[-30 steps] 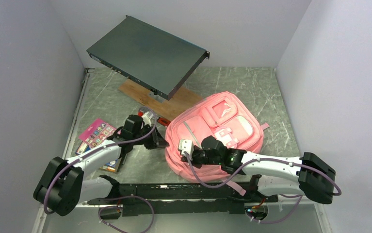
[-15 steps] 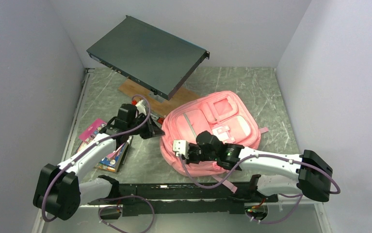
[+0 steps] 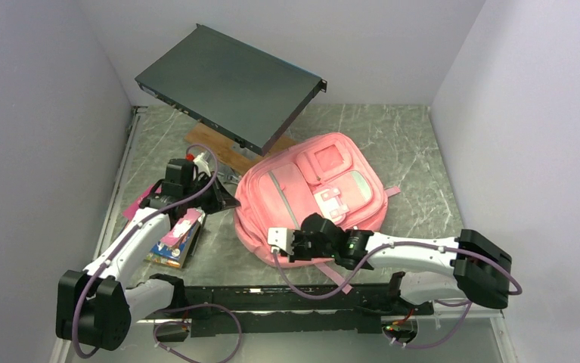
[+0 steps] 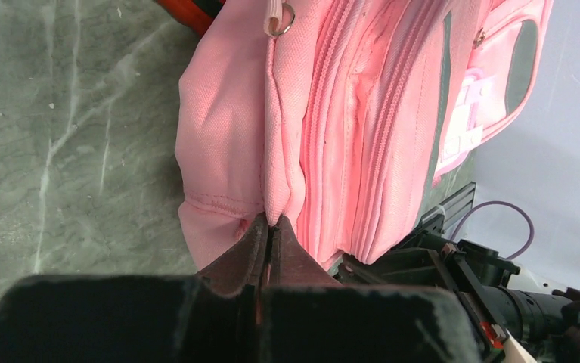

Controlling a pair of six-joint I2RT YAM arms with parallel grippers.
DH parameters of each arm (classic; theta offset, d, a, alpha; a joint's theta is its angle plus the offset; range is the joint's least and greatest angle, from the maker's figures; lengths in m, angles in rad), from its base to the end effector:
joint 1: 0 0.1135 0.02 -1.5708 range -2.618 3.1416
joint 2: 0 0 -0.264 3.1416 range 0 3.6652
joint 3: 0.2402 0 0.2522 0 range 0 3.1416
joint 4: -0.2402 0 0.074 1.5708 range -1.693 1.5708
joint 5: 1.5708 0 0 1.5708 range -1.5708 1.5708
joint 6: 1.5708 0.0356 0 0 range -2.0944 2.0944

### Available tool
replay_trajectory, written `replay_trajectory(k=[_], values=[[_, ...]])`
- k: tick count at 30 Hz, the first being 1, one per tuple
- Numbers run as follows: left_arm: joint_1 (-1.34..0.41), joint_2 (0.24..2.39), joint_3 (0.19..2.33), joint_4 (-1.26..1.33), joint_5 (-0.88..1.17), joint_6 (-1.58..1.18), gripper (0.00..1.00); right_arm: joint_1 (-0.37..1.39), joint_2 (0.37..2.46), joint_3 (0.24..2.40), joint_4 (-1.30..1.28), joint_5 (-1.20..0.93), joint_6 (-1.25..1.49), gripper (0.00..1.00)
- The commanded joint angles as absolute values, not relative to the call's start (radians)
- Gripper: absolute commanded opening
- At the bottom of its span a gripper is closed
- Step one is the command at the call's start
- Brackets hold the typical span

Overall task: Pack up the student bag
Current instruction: Zip the student bag at the center of the board.

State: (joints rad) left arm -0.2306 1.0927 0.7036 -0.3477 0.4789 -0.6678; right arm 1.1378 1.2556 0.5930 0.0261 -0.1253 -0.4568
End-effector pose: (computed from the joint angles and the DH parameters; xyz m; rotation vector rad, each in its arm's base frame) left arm 0.2164 -0.0677 0.2395 -0.2677 2.4048 -0.9918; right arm 0.1034 0.2343 0.1961 -1.6588 1.5204 0.5118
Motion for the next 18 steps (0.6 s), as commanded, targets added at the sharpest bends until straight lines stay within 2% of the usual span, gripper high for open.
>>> replay_trajectory(k=[1,6,9,12,13,15,18], values=[[-0.172,1.042,0.749,-0.224,0.516,-0.641,0.00,1.129,1.179,0.485,-0.006,0.036,-0.415,0.17],[-0.165,1.046,0.736,-0.218,0.552,-0.624,0.00,1.123,1.177,0.459,0.051,0.193,-0.413,0.19],[-0.165,1.045,0.719,-0.193,0.588,-0.640,0.00,1.121,1.181,0.466,0.042,0.183,-0.417,0.19],[-0.167,1.053,0.659,-0.103,0.651,-0.708,0.00,1.121,1.156,0.457,0.073,0.105,-0.408,0.32],[-0.170,1.056,0.636,-0.072,0.668,-0.734,0.00,1.122,1.143,0.454,0.091,0.097,-0.392,0.43],[-0.184,1.054,0.588,-0.013,0.694,-0.785,0.00,1.121,1.119,0.468,0.107,0.056,-0.321,0.57],[-0.234,1.020,0.518,0.082,0.681,-0.845,0.00,1.122,1.075,0.526,0.070,0.053,-0.191,0.68]])
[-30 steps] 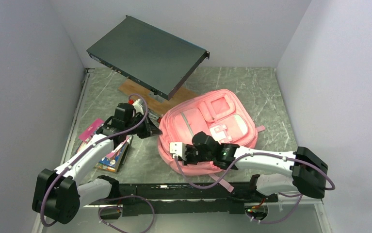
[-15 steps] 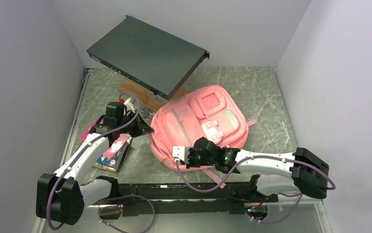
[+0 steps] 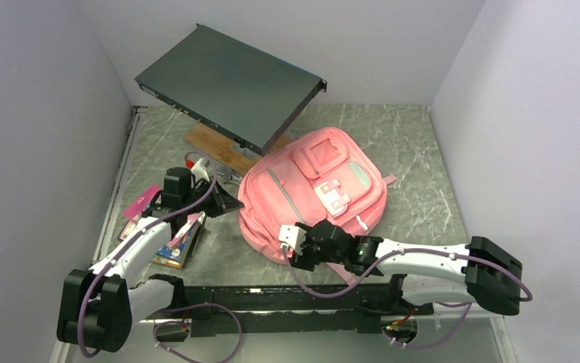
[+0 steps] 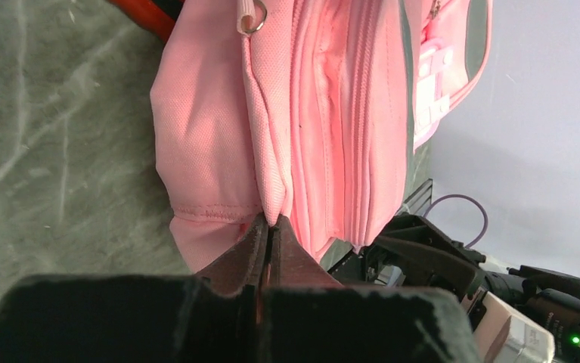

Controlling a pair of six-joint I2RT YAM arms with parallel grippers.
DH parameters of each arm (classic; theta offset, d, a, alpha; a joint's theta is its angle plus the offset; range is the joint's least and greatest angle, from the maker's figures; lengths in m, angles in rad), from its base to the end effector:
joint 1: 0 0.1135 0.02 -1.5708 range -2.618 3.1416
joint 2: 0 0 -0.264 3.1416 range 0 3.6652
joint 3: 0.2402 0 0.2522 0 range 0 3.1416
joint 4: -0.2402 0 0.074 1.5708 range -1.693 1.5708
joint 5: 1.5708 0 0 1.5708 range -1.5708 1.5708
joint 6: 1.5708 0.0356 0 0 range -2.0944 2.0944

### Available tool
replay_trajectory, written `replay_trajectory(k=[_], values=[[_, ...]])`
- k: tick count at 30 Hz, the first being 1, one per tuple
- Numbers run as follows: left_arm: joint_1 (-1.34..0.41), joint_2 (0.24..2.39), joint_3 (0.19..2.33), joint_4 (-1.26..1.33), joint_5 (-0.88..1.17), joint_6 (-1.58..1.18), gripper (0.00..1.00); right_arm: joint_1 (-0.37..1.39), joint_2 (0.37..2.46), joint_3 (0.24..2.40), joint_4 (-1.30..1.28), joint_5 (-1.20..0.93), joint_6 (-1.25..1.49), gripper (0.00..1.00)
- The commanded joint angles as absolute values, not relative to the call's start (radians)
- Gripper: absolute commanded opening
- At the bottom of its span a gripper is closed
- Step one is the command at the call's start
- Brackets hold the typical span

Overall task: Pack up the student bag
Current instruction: Zip the student bag at the center of the board.

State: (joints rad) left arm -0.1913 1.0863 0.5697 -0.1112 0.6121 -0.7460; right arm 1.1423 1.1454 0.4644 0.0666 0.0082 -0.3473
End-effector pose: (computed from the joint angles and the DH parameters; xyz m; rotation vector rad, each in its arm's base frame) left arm 0.2152 -0.0625 0.2177 -0.2728 2.3085 -1.1755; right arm 0.0953 0.2079 0.1832 -1.5009 1.6350 0.4369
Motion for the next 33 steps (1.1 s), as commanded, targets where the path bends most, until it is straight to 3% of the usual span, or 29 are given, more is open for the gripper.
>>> replay_trajectory(k=[1,5,7,13,23,33], values=[[-0.256,1.009,0.503,0.094,0.657,-0.855,0.00,1.122,1.062,0.547,0.056,0.072,-0.134,0.73],[-0.365,1.019,0.464,0.147,0.582,-0.899,0.00,1.115,1.056,0.672,-0.066,0.241,0.205,0.92],[-0.404,1.027,0.445,0.193,0.562,-0.936,0.00,1.093,1.097,0.784,-0.198,0.284,0.336,0.96],[-0.489,1.021,0.432,0.246,0.474,-0.970,0.00,1.024,1.226,0.969,-0.482,0.341,0.545,0.97],[-0.574,1.036,0.363,0.362,0.427,-1.067,0.00,0.927,1.223,0.886,-0.448,0.353,0.638,0.97],[-0.737,1.097,0.355,0.413,0.387,-1.112,0.00,0.932,1.321,0.954,-0.474,0.479,0.539,1.00]])
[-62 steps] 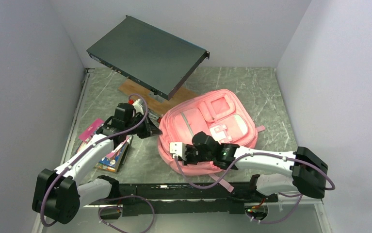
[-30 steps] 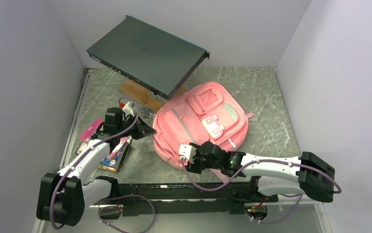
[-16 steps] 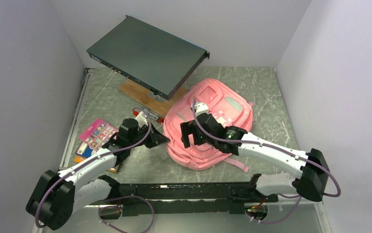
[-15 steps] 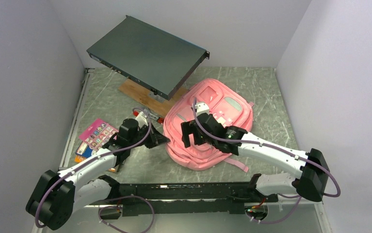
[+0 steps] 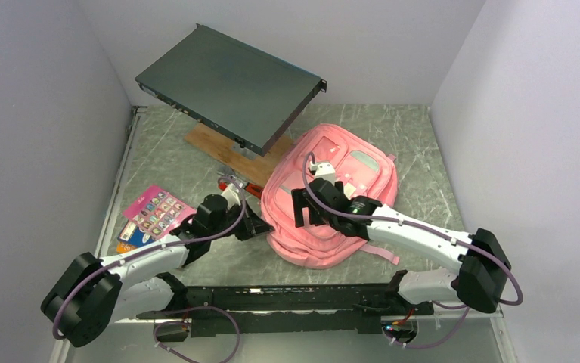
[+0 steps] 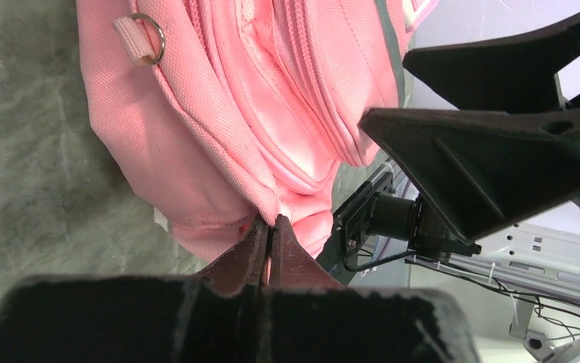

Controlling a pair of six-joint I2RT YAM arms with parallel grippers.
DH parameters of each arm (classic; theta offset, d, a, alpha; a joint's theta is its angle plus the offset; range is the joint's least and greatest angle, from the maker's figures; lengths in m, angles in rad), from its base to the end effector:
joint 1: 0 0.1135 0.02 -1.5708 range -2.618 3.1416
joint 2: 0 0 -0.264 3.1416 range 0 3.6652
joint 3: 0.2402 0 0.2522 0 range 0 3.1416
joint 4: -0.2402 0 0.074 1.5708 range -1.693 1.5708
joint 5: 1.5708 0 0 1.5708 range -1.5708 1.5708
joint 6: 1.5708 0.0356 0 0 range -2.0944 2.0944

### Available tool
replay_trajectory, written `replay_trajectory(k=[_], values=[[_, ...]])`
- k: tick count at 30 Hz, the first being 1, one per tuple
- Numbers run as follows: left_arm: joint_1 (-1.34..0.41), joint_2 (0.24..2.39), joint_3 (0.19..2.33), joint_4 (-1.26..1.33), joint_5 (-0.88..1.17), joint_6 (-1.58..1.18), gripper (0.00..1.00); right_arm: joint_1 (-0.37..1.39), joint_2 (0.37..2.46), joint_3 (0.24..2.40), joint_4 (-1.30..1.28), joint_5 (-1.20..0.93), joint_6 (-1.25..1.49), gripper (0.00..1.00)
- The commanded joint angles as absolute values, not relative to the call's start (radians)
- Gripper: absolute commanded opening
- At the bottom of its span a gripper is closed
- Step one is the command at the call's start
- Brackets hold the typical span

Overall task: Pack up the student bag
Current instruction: Zip the student bag at the center of the board.

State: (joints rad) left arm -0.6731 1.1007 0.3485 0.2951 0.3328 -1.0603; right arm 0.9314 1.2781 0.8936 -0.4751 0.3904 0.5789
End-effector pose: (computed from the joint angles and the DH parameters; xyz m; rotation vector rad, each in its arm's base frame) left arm 0.1623 -0.1443 0.1778 -0.2068 2.3063 -1.3432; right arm 0.1679 0.2031 0.2490 -0.2427 2.3496 0.2605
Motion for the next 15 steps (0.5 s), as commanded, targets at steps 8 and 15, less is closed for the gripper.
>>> replay_trajectory(k=[8,15], values=[[-0.770,1.098,0.344,0.397,0.363,-1.117,0.00,0.953,1.269,0.905,-0.451,0.581,0.545,1.00],[-0.713,1.059,0.414,0.211,0.358,-0.997,0.00,0.758,1.099,0.782,-0.412,0.324,0.546,1.00]])
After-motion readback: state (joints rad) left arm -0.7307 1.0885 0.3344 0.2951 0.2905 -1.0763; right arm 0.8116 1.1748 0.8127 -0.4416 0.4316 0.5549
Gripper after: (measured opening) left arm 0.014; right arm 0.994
